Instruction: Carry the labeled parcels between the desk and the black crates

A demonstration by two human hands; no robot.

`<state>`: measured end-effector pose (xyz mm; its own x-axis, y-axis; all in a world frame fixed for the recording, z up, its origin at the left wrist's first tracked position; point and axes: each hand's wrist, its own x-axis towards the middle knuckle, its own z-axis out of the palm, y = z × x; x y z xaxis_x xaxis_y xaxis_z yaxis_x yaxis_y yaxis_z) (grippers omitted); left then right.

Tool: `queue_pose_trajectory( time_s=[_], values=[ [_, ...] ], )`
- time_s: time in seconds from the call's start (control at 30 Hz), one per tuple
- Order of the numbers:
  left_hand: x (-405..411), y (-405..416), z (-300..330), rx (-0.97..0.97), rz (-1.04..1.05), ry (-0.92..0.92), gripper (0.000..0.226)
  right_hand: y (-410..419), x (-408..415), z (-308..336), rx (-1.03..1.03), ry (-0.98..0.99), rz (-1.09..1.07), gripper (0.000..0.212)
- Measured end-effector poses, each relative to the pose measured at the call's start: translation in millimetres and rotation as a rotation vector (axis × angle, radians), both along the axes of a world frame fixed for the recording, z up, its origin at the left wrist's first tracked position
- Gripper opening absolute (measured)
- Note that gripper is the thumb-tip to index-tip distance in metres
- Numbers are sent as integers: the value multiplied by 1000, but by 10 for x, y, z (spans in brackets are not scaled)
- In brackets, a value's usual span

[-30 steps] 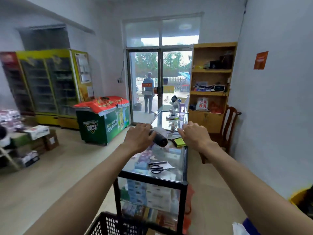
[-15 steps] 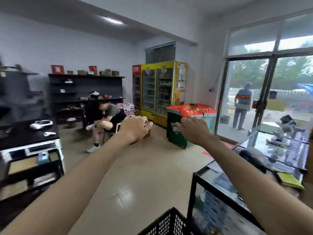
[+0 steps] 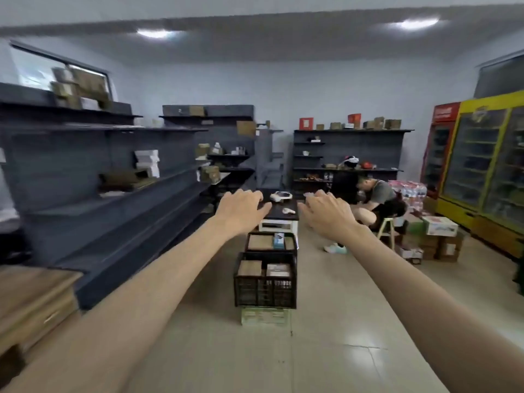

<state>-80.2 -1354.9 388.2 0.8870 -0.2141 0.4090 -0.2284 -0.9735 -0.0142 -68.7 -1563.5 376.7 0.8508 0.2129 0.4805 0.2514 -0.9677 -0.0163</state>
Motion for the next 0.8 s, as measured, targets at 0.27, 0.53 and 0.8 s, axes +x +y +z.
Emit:
queue_pose_trajectory(
  time_s=[0.27, 0.53, 0.8],
  values=[
    [54, 2102, -101, -22, 326, -19, 46, 2206, 732, -139, -1, -12, 336, 44],
    [-287, 3663, -339, -68, 656, -17, 47, 4098, 958, -252, -11, -19, 674, 43],
    [-599, 4735, -398, -44, 993, 16, 45, 5622, 1167, -406, -37, 22, 981, 43]
  ],
)
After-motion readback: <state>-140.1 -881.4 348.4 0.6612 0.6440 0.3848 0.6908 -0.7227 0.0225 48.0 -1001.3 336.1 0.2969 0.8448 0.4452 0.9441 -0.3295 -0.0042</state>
